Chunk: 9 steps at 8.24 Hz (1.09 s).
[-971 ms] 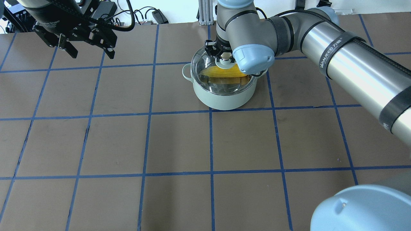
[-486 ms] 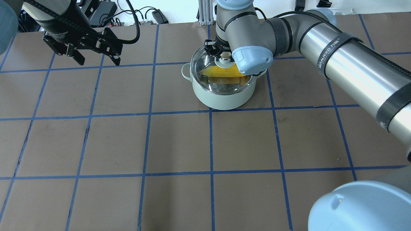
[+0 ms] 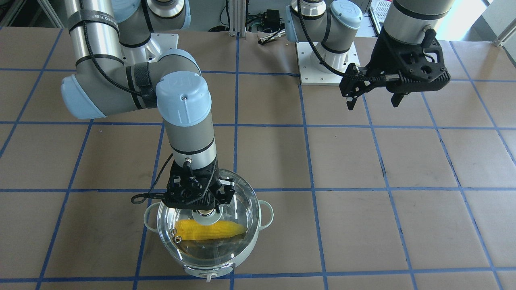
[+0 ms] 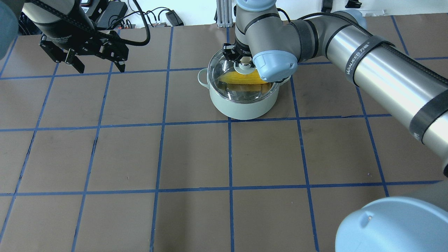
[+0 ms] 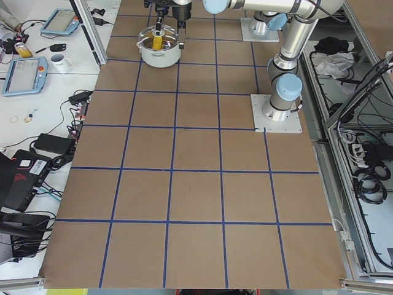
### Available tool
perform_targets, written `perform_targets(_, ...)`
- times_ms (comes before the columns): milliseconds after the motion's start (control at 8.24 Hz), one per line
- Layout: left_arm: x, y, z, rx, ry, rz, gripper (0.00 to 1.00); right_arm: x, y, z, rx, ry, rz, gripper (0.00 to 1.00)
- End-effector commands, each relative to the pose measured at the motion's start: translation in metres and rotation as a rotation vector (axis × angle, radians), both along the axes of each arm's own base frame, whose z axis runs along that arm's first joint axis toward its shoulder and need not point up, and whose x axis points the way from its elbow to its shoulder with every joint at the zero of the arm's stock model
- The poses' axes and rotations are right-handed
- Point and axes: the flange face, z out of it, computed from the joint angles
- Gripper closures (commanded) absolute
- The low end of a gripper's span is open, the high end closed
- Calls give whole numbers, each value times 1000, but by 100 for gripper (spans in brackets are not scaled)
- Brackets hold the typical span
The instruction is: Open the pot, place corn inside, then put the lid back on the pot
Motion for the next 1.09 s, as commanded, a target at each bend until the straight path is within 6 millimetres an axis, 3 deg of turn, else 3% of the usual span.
perform_targets(0, -3, 3, 0, 0, 6, 35, 0, 0, 0, -3, 7, 0, -5, 0)
perform_targets(243, -6, 3, 2, -7, 42, 83, 0, -1, 3, 8, -4, 0, 5, 0)
perform_targets(364, -7, 5, 4, -11, 46, 75, 0, -2, 8, 25, -23, -4, 11, 0)
perform_targets(607, -8, 6, 5, -12, 48, 69, 0, -15, 39, 88, -67, -9, 27, 0)
perform_targets(971, -8, 8, 8, -19, 47, 86, 0, -75, 107, 167, 65, 32, 1, 0)
